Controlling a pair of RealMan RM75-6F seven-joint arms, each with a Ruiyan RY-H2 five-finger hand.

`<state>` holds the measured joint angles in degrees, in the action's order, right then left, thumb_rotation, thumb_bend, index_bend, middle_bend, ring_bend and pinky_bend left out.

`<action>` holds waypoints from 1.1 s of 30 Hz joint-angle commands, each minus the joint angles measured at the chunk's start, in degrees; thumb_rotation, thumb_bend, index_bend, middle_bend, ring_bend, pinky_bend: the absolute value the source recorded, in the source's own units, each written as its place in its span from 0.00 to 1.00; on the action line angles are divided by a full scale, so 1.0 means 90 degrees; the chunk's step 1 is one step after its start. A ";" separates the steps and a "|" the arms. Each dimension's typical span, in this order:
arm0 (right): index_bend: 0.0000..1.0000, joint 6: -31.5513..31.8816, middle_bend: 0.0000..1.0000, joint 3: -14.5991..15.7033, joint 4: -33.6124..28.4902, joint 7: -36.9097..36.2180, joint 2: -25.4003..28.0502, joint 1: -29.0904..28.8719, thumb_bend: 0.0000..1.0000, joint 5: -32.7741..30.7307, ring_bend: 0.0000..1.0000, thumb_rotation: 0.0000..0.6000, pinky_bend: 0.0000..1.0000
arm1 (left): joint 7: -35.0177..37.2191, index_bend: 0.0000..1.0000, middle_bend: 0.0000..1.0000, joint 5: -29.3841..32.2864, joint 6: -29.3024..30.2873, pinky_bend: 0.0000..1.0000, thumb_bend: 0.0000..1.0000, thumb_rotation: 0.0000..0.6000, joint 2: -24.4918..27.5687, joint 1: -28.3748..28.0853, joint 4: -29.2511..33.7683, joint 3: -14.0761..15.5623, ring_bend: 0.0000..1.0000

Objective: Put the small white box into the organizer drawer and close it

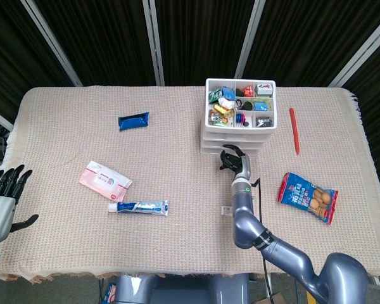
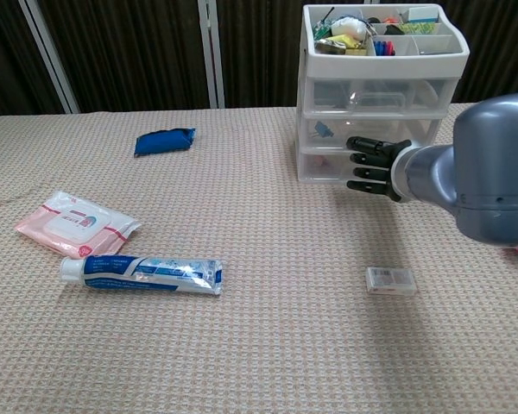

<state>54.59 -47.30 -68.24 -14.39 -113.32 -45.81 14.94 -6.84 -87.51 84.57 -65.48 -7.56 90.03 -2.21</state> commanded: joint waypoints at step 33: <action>0.43 0.0467 0.80 0.0718 -0.2094 0.0133 0.0380 0.0939 0.46 0.0096 0.76 1.00 0.65 | -0.0010 0.03 0.00 0.0028 0.0005 0.00 0.12 1.00 -0.0004 0.0017 0.0070 0.0007 0.00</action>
<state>58.37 -41.27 -86.16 -13.29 -110.29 -37.91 15.50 -6.90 -87.25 84.60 -65.51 -7.41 90.66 -2.14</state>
